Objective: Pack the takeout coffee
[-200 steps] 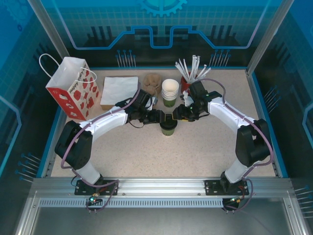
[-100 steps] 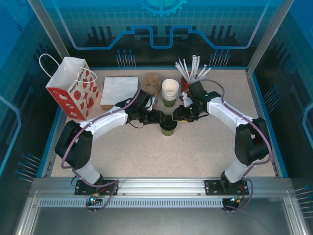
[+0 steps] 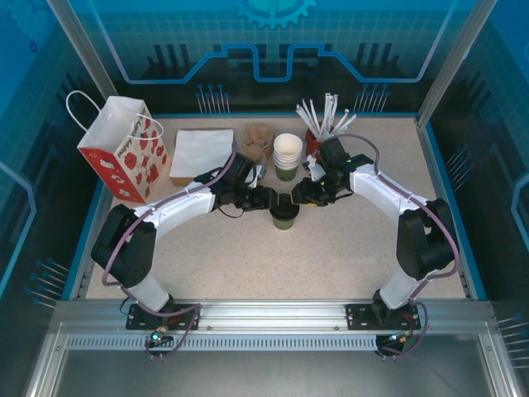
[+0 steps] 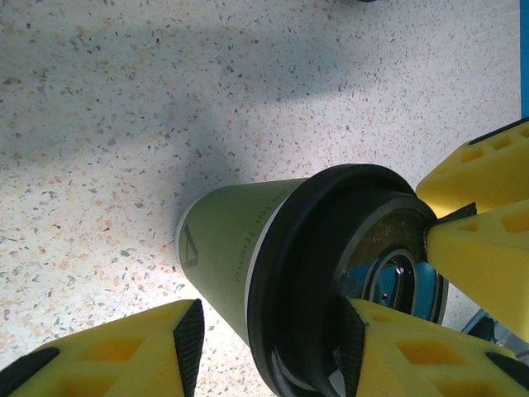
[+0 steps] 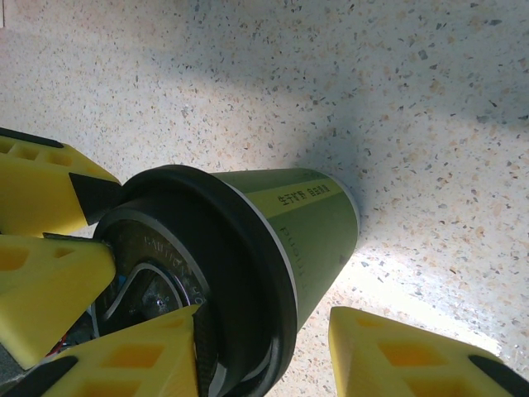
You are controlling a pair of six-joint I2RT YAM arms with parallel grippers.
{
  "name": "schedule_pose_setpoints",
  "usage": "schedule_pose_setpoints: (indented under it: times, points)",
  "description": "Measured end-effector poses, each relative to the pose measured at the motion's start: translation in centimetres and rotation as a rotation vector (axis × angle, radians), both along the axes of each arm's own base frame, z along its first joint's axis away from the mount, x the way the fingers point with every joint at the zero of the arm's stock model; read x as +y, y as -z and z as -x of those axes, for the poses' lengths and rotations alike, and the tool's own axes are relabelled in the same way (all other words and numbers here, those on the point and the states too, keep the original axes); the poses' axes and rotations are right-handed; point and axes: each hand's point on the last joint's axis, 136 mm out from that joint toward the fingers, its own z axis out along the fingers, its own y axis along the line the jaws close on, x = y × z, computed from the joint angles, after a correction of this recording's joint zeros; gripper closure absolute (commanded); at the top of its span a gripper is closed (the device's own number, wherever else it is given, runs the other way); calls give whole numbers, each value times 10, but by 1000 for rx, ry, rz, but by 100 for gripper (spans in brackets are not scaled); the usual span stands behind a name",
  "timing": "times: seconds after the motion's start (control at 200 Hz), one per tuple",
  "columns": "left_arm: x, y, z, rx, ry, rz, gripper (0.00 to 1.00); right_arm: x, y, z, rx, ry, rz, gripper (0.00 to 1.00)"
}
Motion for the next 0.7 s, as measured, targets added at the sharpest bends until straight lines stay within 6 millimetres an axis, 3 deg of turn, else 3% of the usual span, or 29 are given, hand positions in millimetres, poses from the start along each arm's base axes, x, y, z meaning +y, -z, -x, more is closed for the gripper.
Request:
schedule_pose_setpoints:
  times: [0.405,0.7]
  points:
    - [0,0,1,-10,-21,26,55,-1,-3,-1,2,3,9,56]
    - [2,-4,2,36,-30,-2,41,-2,-6,-1,-2,-1,17,51]
